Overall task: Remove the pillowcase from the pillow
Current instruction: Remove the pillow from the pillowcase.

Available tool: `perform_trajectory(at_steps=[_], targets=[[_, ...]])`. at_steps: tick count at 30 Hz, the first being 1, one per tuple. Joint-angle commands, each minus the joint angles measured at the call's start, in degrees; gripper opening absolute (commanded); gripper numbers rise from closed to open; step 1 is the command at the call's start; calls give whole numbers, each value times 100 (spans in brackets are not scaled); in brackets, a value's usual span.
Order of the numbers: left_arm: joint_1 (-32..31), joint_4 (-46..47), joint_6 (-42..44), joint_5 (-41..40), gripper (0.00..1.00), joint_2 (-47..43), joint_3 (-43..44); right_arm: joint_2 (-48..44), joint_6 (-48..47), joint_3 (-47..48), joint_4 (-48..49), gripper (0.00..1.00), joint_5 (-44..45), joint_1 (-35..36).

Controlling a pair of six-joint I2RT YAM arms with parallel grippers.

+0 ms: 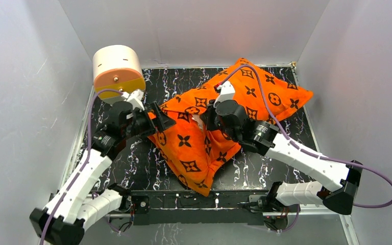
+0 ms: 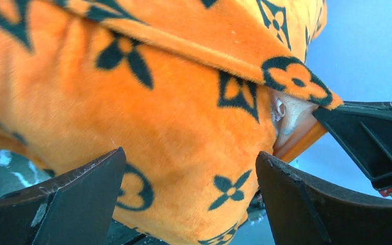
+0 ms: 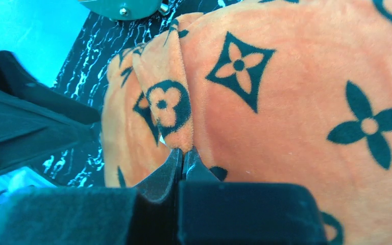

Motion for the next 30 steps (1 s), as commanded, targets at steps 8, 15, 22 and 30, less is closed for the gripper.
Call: perform_trajectory(at_steps=[8,15,22,30], targets=[[-147,669,287,905,94,1235,-11,311,878,-269,1015,0,-231,-20],[-178,205,659,472,53,1683,-264,603,-182,445,516,0,20,-51],[-170,62,433,-506,0,970,-908,469,-1807,887,417,0,1448,-63],[-148,-580,168,-1063,0,175,-1414,896,-921,580,-1241,0,2294,-918]])
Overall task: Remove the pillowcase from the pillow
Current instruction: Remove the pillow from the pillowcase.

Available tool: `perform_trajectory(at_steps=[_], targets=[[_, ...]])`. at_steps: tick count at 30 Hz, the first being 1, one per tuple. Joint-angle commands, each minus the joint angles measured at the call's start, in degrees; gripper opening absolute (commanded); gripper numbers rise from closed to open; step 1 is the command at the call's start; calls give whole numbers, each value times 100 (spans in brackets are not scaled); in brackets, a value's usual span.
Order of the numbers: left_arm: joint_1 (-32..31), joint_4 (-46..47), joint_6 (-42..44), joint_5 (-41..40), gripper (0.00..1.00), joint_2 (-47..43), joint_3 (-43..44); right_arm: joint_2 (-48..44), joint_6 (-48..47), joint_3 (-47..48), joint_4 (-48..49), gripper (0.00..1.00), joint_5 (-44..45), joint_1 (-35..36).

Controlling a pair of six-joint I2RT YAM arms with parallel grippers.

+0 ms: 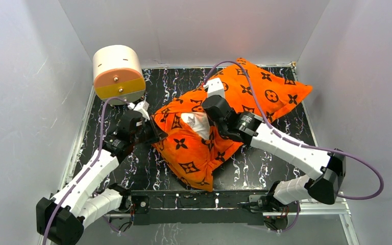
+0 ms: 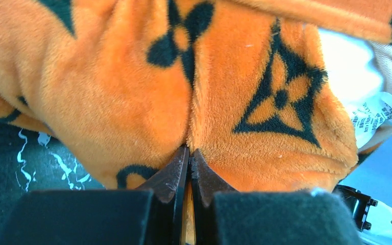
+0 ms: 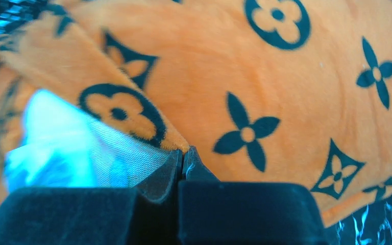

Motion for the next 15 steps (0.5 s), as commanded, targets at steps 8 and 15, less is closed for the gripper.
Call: perform_trajectory(at_steps=[8,15], targets=[[-10,-1158,-56,-359,0,-895,-226,-8,1832,-1696,-95,0,-1825,-1082],[-14,-900,304,546,72,-279,1317,-83,2263,-2116,648,0,-2489,-1081]])
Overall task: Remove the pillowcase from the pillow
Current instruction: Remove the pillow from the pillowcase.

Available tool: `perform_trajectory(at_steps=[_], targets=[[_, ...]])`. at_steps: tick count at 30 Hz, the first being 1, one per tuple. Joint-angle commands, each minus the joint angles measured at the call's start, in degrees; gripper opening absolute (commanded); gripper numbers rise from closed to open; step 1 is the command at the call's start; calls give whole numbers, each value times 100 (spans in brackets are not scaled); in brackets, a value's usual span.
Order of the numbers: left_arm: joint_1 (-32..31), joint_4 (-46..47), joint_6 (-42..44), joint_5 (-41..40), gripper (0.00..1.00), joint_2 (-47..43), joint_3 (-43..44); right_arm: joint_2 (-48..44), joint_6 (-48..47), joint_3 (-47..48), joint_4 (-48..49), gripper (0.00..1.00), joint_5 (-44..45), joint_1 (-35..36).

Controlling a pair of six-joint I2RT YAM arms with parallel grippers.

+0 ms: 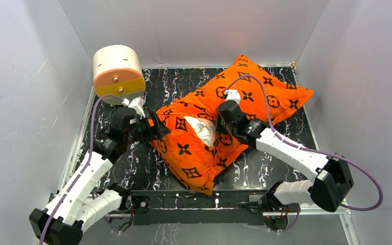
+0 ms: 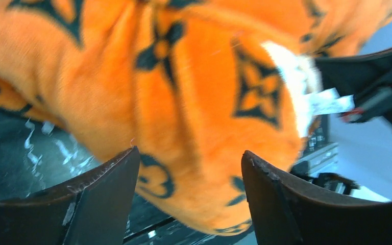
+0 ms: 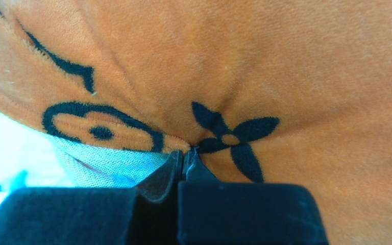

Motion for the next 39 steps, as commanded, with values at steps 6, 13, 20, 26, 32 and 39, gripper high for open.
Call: perform_trajectory(at_steps=[6,13,20,26,32,39], targets=[[-500,-636,627,409,77,1667,2407,244,432,-320,-260,0,-745,26],[-1318,-1550,563,-1184,77,2790,2918,-118,418,-295,-400,0,-524,34],[-1405,-1730,626,-1430,47,3026,2837,-408,403,-245,-480,0,-445,35],[-1412,-1907,355,-2050,1,2165,2358,-438,423,18,-1038,0,709,28],[-1389,-2733,-772,-3068,0,858,1233,-375,349,275,-1371,0,1070,-18],[-1336,-1231,-1926,-2270,0,-1306,-1185,-275,-558,699,-765,0,-816,-20]])
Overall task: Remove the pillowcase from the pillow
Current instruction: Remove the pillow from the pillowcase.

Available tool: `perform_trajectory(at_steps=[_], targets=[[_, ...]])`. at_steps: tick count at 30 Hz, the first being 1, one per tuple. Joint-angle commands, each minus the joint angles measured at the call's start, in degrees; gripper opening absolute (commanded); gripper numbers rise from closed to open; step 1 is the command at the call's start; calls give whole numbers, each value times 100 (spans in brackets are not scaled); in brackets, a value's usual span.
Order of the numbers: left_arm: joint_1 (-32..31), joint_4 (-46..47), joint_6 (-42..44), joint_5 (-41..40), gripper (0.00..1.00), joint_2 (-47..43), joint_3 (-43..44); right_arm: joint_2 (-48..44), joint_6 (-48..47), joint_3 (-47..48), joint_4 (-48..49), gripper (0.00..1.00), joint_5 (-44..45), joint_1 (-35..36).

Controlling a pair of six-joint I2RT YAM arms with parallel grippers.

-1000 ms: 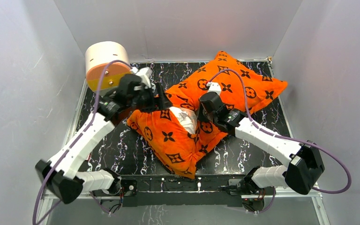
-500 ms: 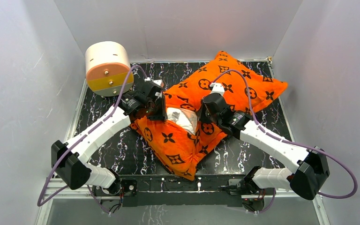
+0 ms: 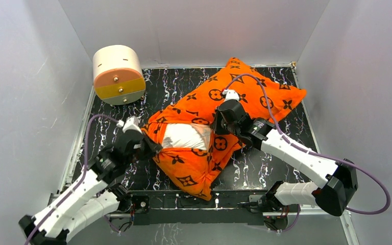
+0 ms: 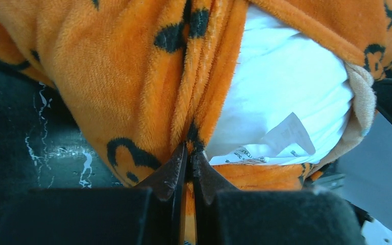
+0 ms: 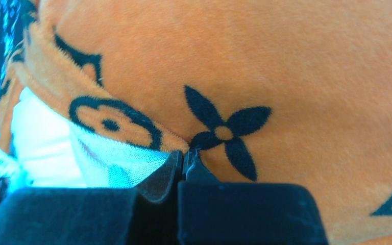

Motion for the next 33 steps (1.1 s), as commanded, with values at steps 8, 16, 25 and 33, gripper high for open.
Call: perform_trajectory(at_steps=[8,16,25,33], targets=[[107,309,232,355,0,49,-840,921,-1579,2198,-790,29,-2155,347],[111,389,416,230,0,-310,-845,2511,-2306,4380,-1667,62,-1566,962],[113,298,377,132,0,-495,-861,4112,-3264,5838,-2304,71,-409,1240],[111,265,368,64,0,-532,-939,4439,-3711,5938,-2090,22,598,1238]])
